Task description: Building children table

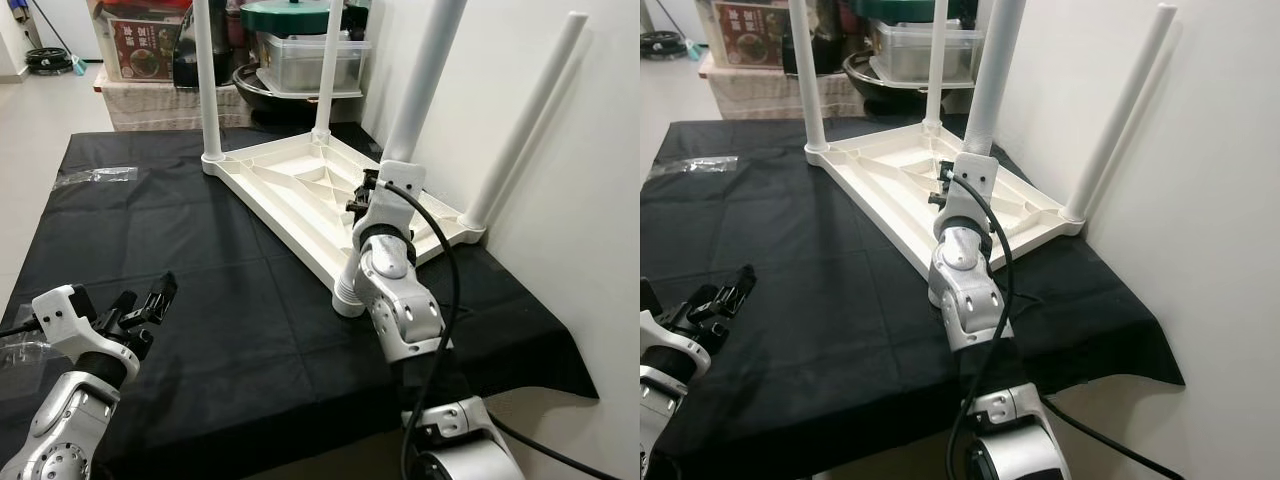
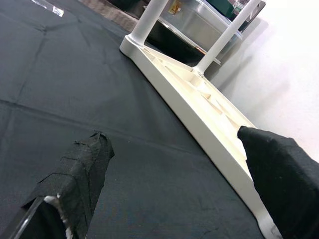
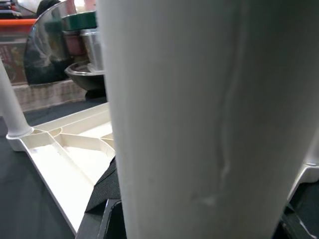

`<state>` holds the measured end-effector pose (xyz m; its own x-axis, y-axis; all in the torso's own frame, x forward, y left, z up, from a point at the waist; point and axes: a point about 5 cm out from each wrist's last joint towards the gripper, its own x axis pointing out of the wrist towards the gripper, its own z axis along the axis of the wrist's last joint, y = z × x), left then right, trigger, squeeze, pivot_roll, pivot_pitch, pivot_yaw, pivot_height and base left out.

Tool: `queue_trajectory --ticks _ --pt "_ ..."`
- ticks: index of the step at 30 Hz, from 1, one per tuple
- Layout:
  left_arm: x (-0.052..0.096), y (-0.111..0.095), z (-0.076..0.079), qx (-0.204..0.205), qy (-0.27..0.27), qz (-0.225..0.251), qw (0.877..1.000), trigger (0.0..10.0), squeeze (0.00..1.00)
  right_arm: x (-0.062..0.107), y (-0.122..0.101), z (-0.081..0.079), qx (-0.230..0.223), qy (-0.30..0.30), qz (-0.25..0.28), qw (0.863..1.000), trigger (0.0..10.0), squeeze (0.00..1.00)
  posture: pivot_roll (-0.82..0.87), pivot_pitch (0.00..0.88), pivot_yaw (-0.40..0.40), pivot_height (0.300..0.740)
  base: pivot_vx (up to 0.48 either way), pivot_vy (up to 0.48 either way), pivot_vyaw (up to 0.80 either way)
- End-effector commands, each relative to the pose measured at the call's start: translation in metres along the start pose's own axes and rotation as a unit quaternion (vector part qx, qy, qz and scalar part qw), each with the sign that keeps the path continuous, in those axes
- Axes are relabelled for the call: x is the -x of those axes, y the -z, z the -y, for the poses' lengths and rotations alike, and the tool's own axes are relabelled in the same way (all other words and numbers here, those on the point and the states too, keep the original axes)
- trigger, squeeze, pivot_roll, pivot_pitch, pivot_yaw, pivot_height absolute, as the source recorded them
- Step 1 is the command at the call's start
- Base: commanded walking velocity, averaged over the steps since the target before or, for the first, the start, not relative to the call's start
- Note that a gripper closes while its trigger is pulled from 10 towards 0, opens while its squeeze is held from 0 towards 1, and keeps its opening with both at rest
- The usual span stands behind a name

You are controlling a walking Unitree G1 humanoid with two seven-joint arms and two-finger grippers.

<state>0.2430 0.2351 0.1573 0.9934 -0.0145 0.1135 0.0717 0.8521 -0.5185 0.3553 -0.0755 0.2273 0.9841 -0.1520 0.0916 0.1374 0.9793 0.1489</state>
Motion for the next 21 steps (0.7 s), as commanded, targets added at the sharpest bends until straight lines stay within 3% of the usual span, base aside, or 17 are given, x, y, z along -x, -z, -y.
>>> queue_trajectory --ticks 1,2,3,16,17,18,19,21 --pt "-0.001 0.003 0.000 -0.001 0.003 -0.009 1.000 10.0 0.00 0.014 0.017 -0.013 -0.045 -0.010 -0.036 0.998 10.0 0.05 0.00 0.000 -0.099 0.740 0.000 0.000 0.00" --pt "-0.001 0.003 0.000 -0.001 0.003 -0.009 1.000 10.0 0.00 0.014 0.017 -0.013 -0.045 -0.010 -0.036 0.998 10.0 0.05 0.00 0.000 -0.099 0.740 0.000 0.000 0.00" --pt "-0.001 0.003 -0.001 0.000 0.003 -0.009 1.000 10.0 0.00 0.014 0.016 -0.014 -0.045 -0.013 -0.034 0.998 10.0 0.39 0.00 0.000 -0.099 0.740 0.000 0.000 0.00" --pt "-0.002 0.004 -0.001 0.000 0.004 -0.011 1.000 10.0 0.00 0.013 0.008 -0.014 -0.049 -0.023 -0.019 0.998 10.0 0.37 0.00 0.000 -0.097 0.740 0.000 0.000 0.00" --pt "-0.002 0.004 -0.001 0.000 0.004 -0.011 1.000 10.0 0.00 0.014 0.007 -0.014 -0.049 -0.025 -0.017 0.998 10.0 0.69 0.00 0.000 -0.097 0.740 0.000 0.000 0.00" --pt "-0.002 0.004 -0.001 0.000 0.004 -0.011 1.000 10.0 0.00 0.014 0.007 -0.014 -0.049 -0.025 -0.017 0.998 10.0 0.69 0.00 0.000 -0.097 0.740 0.000 0.000 0.00" --pt "-0.002 0.004 -0.001 0.000 0.004 -0.011 1.000 10.0 0.00 0.014 0.007 -0.014 -0.048 -0.025 -0.017 0.998 10.0 0.80 0.00 0.000 -0.097 0.740 0.000 0.000 0.00" --pt "-0.002 0.005 -0.001 0.000 0.004 -0.012 1.000 10.0 0.00 0.014 0.007 -0.014 -0.047 -0.025 -0.016 0.998 10.0 0.78 0.00 0.000 -0.097 0.740 0.000 0.000 0.00"
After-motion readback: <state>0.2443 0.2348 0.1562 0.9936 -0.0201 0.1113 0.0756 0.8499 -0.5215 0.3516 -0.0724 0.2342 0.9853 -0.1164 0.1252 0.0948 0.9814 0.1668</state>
